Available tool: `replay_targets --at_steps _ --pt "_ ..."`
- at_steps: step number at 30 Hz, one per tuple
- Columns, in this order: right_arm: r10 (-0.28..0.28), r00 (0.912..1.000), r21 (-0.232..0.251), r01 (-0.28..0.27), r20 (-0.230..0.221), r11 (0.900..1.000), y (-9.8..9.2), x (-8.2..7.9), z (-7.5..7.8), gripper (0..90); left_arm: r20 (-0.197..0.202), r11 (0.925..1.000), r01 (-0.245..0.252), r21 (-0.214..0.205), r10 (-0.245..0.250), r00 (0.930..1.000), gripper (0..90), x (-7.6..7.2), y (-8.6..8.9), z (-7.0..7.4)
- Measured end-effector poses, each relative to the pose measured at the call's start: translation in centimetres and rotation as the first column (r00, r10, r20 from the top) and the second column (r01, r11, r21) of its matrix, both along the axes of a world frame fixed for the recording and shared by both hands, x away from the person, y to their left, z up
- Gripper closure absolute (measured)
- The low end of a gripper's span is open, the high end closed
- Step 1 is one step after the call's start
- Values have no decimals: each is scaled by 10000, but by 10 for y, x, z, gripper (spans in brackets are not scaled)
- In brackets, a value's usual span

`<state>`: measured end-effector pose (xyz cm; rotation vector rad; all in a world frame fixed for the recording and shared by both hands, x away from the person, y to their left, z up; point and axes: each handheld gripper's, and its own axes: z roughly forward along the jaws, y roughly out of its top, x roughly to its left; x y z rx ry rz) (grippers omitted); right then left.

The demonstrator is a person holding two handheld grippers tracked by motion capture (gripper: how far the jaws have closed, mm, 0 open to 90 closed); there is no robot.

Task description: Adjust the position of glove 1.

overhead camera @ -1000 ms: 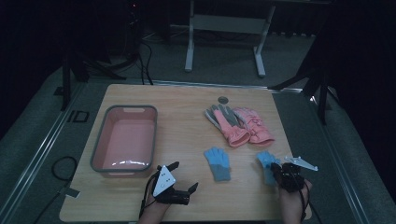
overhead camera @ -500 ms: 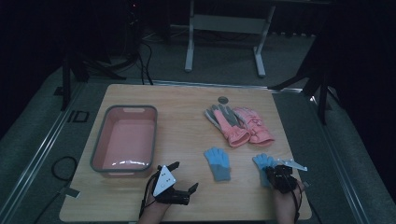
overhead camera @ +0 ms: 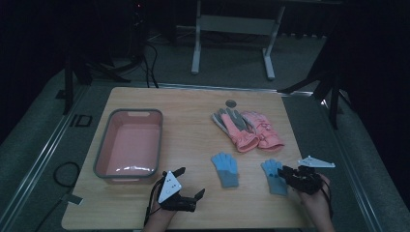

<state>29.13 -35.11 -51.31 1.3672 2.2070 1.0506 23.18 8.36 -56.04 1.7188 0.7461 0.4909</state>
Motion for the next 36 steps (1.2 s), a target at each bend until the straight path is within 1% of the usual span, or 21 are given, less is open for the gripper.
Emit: replay_targets --at_steps 1,2,3,5,6,8,10,11,13,15,16,17,18,19,21,22,25,28,30,33,36 --pt "373 9993 -16 -373 34 9993 -3 1 1 682 0 10000 -14 1 14 10000 16 0 0 0" --pt "934 9955 -51 -933 139 9956 -6 2 3 682 3 10000 -19 -8 19 10000 16 0 0 0" --pt "1271 9917 -228 -1266 193 9917 -9 3 4 679 5 10000 -30 -23 30 10000 16 0 0 0" --pt "1827 9832 -573 -1824 -3 9816 -12 5 4 679 -3 10000 -27 -37 27 10000 16 0 0 0" --pt "2027 9792 -785 -2016 63 9763 -13 6 4 678 -8 10000 -36 -38 36 10000 16 0 0 0" --pt "2315 9728 -893 -2314 -84 9688 -13 7 1 664 -1 10000 -48 -39 48 10000 16 0 1 0" --pt "2420 9702 -939 -2423 -150 9657 -11 8 -4 663 11 10000 -60 -41 60 10000 15 0 0 0" --pt "2407 9703 -889 -2420 -245 9662 -11 9 -6 654 16 10000 -63 -39 63 10000 16 0 0 0" --pt "2483 9685 -778 -2490 -188 9654 -9 9 -11 652 33 10000 -61 -35 61 10000 16 0 0 0" --pt "2465 9689 -730 -2473 -205 9662 -8 9 -14 641 46 10000 -53 -35 53 10000 16 0 0 0" --pt "2422 9699 -673 -2433 -240 9676 -7 8 -18 641 46 10000 -53 -35 53 10000 16 0 0 0" --pt "2422 9699 -673 -2433 -240 9676 -7 8 -18 641 69 10000 -46 -41 46 10000 16 -1 0 0" --pt "2490 9679 -881 -2511 -348 9639 -5 6 -27 642 75 10000 -47 -45 47 10000 16 -1 0 0" --pt "2499 9675 -1020 -2526 -387 9622 -4 5 -30 649 74 10000 -49 -45 50 10000 16 -1 0 0" --pt "2375 9712 -792 -2383 -195 9680 -6 3 -35 686 71 10000 -42 -30 43 10000 16 -1 0 0" --pt "2334 9723 -792 -2334 -95 9691 -6 2 -36 703 75 10000 -50 -22 51 10000 16 -1 0 0" --pt "2236 9747 -960 -2219 70 9703 -4 0 -37 759 59 10000 -54 -29 54 10000 16 0 0 0" --pt "2028 9792 -1061 -2012 49 9738 -1 0 -36 835 58 10000 -66 -17 66 10000 15 0 0 0" --pt "1763 9843 -977 -1761 -70 9795 0 0 -35 858 61 10000 -69 -20 69 10000 16 -1 0 0" --pt "1238 9920 -616 -1249 -229 9902 -1 1 -34 870 57 10000 -69 -31 69 10000 15 -1 0 0" --pt "875 9959 -609 -886 -207 9942 0 0 -28 876 55 10000 -56 -22 56 10000 16 0 0 0"
